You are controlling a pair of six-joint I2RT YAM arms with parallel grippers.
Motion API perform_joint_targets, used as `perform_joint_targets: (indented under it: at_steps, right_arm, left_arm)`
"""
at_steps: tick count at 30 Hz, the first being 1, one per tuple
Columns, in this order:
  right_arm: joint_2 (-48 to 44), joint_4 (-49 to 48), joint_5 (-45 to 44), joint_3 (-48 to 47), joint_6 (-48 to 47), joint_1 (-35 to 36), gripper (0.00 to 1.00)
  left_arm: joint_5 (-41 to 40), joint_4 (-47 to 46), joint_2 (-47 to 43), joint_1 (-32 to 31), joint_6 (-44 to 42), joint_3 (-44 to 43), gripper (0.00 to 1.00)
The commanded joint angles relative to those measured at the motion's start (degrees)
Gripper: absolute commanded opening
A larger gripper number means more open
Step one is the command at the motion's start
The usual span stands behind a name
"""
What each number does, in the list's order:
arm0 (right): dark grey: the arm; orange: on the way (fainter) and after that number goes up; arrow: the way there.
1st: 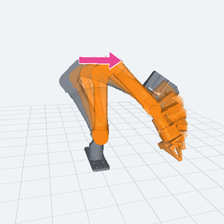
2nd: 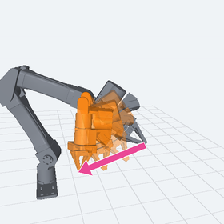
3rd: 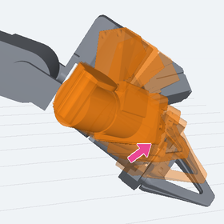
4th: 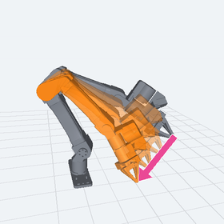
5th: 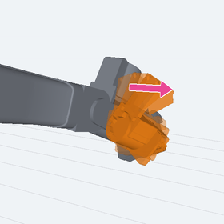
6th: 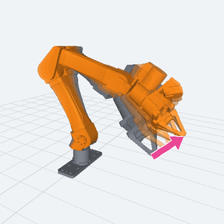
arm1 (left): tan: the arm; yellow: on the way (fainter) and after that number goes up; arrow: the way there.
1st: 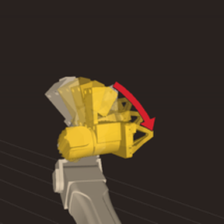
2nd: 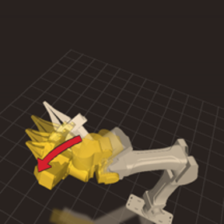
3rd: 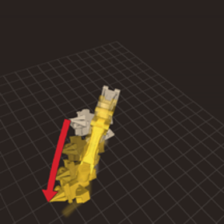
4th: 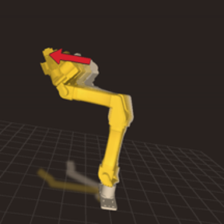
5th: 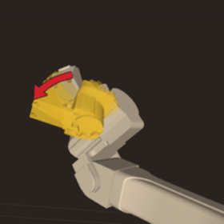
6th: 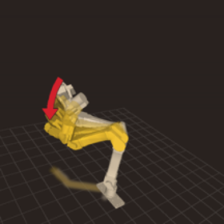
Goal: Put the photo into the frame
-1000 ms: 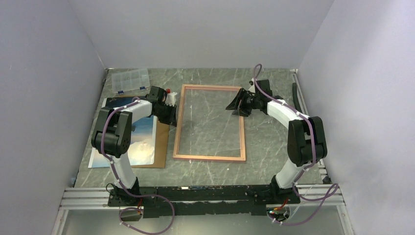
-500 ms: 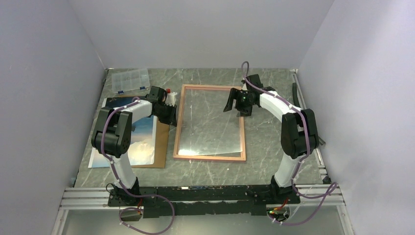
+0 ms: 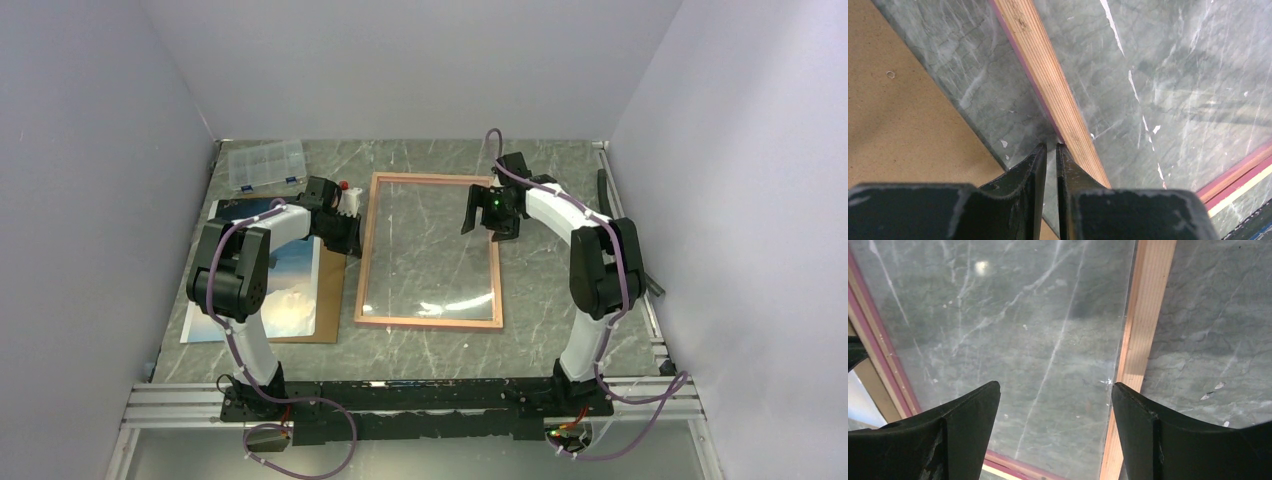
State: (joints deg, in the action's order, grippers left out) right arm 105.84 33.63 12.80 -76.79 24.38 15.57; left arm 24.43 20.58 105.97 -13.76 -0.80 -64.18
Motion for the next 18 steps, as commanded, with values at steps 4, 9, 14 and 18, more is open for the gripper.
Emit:
perform_joint_targets:
  at_steps: [4, 9, 14, 18]
  right_arm:
    - [0.8, -0.1, -2.4, -2.8, -0.9, 0.7, 0.87]
    - [1.5, -0.1, -3.0, -3.2, -0.5, 0.8, 0.87]
    - [2.2, -0.2, -3.1, -3.8, -0.2, 1.4, 0.87]
    - [2.4, -0.3, -2.8, -3.9, 0.0, 1.4, 0.87]
  left_arm:
    - [2.2, -1.2, -0.1, -0.7, 0.4, 0.7, 0.19]
    - [2.3, -1.3, -0.1, -0.6, 0.4, 1.0, 0.19]
    - [2.4, -1.4, -0.1, -0.7, 0.4, 0.9, 0.19]
    - [2.3, -1.4, -0.1, -0.7, 2.5, 0.8, 0.19]
